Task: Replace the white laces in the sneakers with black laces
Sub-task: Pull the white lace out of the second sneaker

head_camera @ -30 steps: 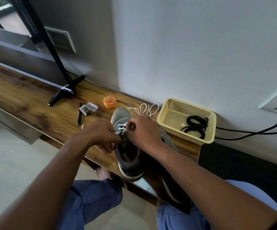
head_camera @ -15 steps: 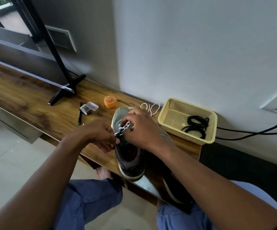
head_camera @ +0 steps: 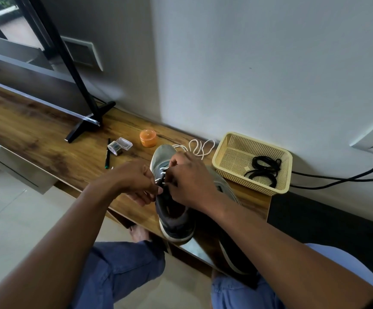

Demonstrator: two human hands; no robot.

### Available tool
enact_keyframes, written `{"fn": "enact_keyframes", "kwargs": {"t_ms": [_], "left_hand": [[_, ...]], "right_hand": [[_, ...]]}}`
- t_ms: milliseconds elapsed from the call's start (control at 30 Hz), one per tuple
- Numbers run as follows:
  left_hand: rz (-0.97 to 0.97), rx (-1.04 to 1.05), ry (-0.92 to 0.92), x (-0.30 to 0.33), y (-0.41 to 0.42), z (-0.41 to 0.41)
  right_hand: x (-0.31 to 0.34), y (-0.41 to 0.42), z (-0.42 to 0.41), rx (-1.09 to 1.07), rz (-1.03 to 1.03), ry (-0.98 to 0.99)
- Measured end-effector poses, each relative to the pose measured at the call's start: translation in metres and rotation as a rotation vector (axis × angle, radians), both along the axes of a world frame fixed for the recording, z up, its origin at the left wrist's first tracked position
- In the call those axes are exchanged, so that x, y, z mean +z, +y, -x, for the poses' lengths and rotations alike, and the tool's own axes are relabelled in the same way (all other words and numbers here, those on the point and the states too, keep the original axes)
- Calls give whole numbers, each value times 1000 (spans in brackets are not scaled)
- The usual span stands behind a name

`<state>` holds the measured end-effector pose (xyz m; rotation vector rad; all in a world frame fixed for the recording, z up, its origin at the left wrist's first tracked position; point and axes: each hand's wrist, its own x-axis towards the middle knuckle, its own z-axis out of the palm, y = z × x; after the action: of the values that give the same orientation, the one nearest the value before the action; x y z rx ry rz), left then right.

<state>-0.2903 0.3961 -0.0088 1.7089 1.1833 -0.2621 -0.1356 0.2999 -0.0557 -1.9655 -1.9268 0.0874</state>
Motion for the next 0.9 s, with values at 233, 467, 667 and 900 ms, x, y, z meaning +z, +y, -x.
{"fn": "enact_keyframes", "kwargs": {"t_ms": [233, 467, 667, 900], "left_hand": [[3, 3, 6, 2, 1, 0], [-4, -3, 1, 3, 0, -1], [-10, -13, 8, 3, -1, 1], [-4, -3, 32, 5, -3, -3]], "right_hand": [[11, 10, -24, -640, -60, 472], [10, 5, -6, -277, -47, 283], [-2, -4, 12, -91, -9, -15], [-1, -2, 6, -219, -64, 91]]}}
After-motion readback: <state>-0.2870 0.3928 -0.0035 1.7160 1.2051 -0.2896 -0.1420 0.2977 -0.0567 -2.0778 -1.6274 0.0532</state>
